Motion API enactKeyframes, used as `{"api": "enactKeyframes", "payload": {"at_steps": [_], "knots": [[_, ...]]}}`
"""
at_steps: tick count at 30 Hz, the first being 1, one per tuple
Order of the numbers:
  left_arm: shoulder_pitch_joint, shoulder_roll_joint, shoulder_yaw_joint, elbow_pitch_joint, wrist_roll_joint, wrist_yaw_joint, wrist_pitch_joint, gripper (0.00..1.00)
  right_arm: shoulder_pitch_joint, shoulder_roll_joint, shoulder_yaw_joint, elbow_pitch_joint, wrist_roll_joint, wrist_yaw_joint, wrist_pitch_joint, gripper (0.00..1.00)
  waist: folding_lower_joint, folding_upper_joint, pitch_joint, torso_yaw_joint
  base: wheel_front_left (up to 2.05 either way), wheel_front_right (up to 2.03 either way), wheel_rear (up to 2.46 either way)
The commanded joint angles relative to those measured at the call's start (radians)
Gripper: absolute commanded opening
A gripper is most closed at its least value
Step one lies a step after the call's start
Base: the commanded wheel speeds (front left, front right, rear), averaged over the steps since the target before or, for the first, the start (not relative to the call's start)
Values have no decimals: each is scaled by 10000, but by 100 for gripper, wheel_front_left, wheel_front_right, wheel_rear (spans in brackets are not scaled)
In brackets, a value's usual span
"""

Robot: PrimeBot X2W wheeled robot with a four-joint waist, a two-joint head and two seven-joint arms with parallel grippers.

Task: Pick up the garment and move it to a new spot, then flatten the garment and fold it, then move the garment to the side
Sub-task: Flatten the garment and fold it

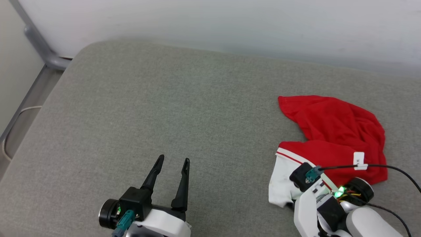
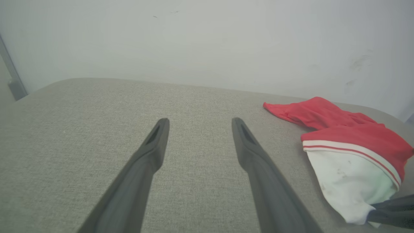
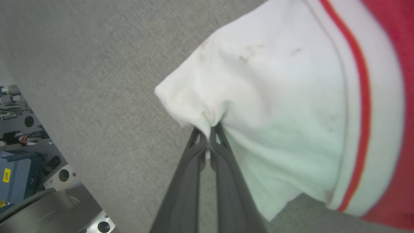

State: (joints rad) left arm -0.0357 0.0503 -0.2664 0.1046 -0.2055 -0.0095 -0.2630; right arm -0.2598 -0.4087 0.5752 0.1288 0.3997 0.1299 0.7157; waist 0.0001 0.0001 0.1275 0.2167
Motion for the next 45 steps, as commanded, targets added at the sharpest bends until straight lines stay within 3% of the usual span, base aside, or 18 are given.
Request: {"api": "enactKeyframes", "payload": {"at_steps": [1,7,15,21,27,28,29,30,35,41,45], "knots": [[102,-1,53,24,49,-37,-27,100,-126,72,-103,-138,244,5,-187,0,-1,-1,-211,-209,0,0,0],[398,-2,232,81,57,-117,-25,100,369,-132,-1078,-1464,1000,3,-761,0,-1,-1,-756,-841,0,0,0],[715,-1,336,78,-32,-165,-25,100,2238,-196,-3786,-2457,1026,5,-708,0,-1,-1,-1281,-1594,0,0,0],[659,-1,325,53,-25,-225,-25,100,3812,201,-5329,-1459,253,5,-1152,0,-1,-1,-1276,-1812,0,0,0],[569,-1,346,131,37,-247,-25,100,3814,738,-5290,9,-330,5,-2220,0,-1,-1,-1137,-1901,0,0,0],[543,-1,342,138,39,-251,-25,100,3734,747,-5250,135,-445,5,-2349,24,-1,-1,-1110,-1898,0,0,0],[525,-1,335,138,41,-256,-25,100,3631,774,-5198,213,-506,5,-2429,89,-1,-1,-1092,-1894,0,0,0],[519,-3,325,147,43,-257,-25,100,3560,813,-5153,273,-474,5,-2396,100,-1,-1,-1081,-1890,0,0,0],[467,-1,316,215,61,-262,-25,100,3107,399,-4637,-809,-326,5,-1781,100,-1,-1,-1046,-1842,0,0,0],[449,-3,212,320,-92,-252,-25,100,2844,-264,-4322,-3167,195,5,44,100,-1,-1,-1110,-1564,0,0,0],[462,-1,154,245,-172,-183,-25,100,2489,-156,-4409,-3871,179,5,751,100,-1,-1,-1039,-1427,0,0,0]]}}
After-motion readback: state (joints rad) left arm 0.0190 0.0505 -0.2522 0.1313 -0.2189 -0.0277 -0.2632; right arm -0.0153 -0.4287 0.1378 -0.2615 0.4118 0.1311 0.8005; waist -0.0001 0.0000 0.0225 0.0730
